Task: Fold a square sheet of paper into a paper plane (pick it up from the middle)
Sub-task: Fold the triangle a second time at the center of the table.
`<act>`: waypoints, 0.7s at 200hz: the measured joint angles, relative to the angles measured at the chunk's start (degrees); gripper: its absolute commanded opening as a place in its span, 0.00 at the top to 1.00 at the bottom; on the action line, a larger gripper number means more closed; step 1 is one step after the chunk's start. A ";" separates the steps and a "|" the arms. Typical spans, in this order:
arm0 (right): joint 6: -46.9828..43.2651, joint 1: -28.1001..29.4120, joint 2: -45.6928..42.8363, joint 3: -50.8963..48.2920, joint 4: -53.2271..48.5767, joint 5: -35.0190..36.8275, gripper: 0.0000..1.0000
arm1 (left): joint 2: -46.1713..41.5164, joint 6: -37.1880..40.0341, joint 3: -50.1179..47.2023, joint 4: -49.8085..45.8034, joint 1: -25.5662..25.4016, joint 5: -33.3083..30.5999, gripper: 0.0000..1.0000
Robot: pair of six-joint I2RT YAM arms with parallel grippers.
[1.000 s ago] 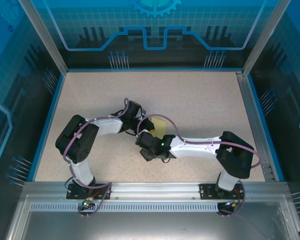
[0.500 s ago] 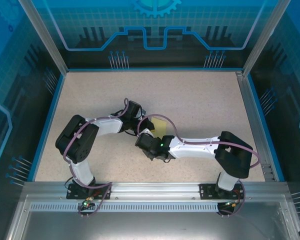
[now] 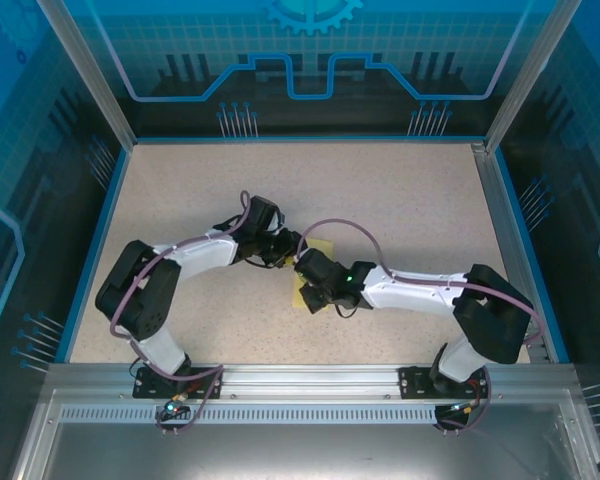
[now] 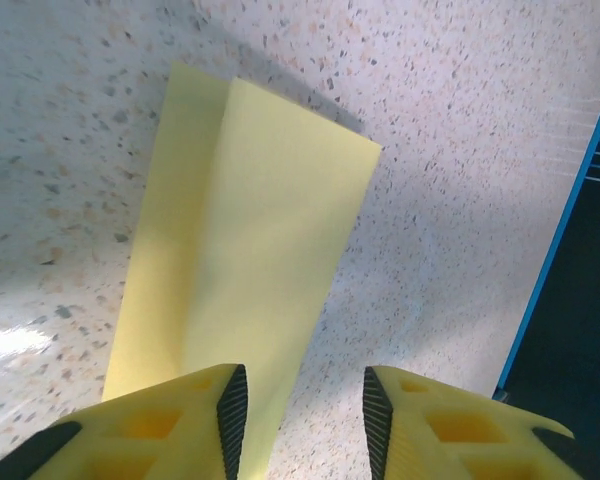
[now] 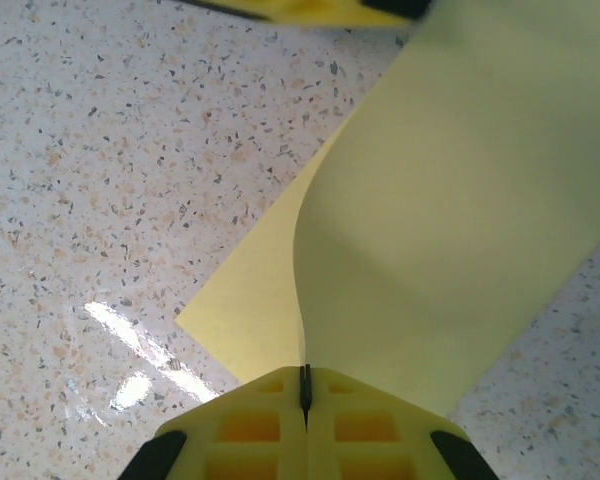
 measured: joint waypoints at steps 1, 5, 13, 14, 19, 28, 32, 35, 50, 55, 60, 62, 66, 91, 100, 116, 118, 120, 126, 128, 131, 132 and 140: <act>0.00 -0.22 -0.04 -0.09 0.13 -0.44 0.97 | -0.09 -0.02 0.00 -0.09 0.00 -0.09 0.57; 0.00 -0.87 -0.13 -0.44 0.57 -1.46 0.97 | -0.72 0.26 -0.02 -0.48 0.00 -0.68 0.57; -0.04 -2.23 -0.39 -1.25 1.88 -3.87 0.97 | -1.84 0.50 -0.17 -1.07 0.00 -1.79 0.57; -0.04 -2.34 -0.42 -1.33 2.01 -4.11 0.97 | -1.92 0.50 -0.22 -1.11 0.00 -1.95 0.57; -0.04 -3.19 -0.59 -1.90 2.60 -5.49 0.97 | -2.84 0.74 -0.48 -1.36 0.00 -2.54 0.56; -0.17 -4.74 -0.83 -2.91 3.72 -8.09 0.96 | -4.13 0.87 -0.90 -1.77 0.00 -3.54 0.57; -0.22 -5.42 -0.90 -3.30 4.13 -9.09 0.96 | -4.74 0.92 -1.16 -1.90 0.00 -3.78 0.57; -0.22 -5.88 -0.90 -3.58 4.46 -9.97 0.96 | -5.11 0.94 -1.31 -1.97 0.00 -4.17 0.57; -0.44 -8.50 -0.90 -4.70 5.70 -14.05 0.96 | -6.73 1.29 -2.08 -2.58 0.00 -5.01 0.57; -0.66 -9.46 -0.90 -4.90 6.01 -15.58 0.95 | -7.10 1.38 -2.32 -2.71 0.00 -5.05 0.57; -0.90 -10.38 -0.90 -4.96 6.10 -17.16 0.95 | -7.41 1.62 -2.60 -2.73 0.00 -5.16 0.58; -0.92 -10.62 -0.90 -4.98 6.16 -17.53 0.95 | -7.50 1.70 -2.67 -2.73 0.00 -5.18 0.58; -1.18 -11.34 -0.90 -4.98 6.23 -18.60 0.96 | -7.61 1.79 -2.82 -2.78 0.00 -5.18 0.58; -2.32 -14.91 -0.90 -5.20 7.43 -24.41 0.95 | -7.78 2.58 -3.98 -2.71 0.00 -5.18 0.60; -2.82 -16.13 -0.85 -5.27 7.56 -26.84 0.95 | -7.89 2.64 -4.59 -2.71 0.00 -5.16 0.61; -3.65 -17.99 -0.39 -5.29 7.61 -30.32 0.95 | -7.91 2.67 -5.38 -2.75 0.00 -5.11 0.62; -3.85 -18.27 -0.24 -5.29 7.61 -30.75 0.95 | -7.91 2.67 -5.40 -2.78 0.00 -5.11 0.62; -3.98 -18.43 -0.15 -5.29 7.58 -31.04 0.95 | -7.91 2.67 -5.49 -2.75 0.00 -5.09 0.62; -4.44 -19.06 0.26 -5.29 7.52 -32.00 0.94 | -7.93 2.67 -5.64 -2.71 0.00 -5.03 0.62; -4.57 -19.28 0.42 -5.29 7.50 -32.28 0.94 | -7.93 2.67 -5.66 -2.71 0.00 -4.98 0.62; -4.79 -19.56 0.66 -5.29 7.48 -32.68 0.94 | -7.93 2.67 -5.70 -2.71 0.00 -4.96 0.62; -4.85 -19.65 0.72 -5.29 7.45 -32.76 0.94 | -7.93 2.67 -5.73 -2.69 0.00 -4.94 0.62; -5.40 -20.44 1.42 -5.29 7.37 -33.86 0.94 | -7.93 2.69 -5.86 -2.67 -0.02 -4.92 0.62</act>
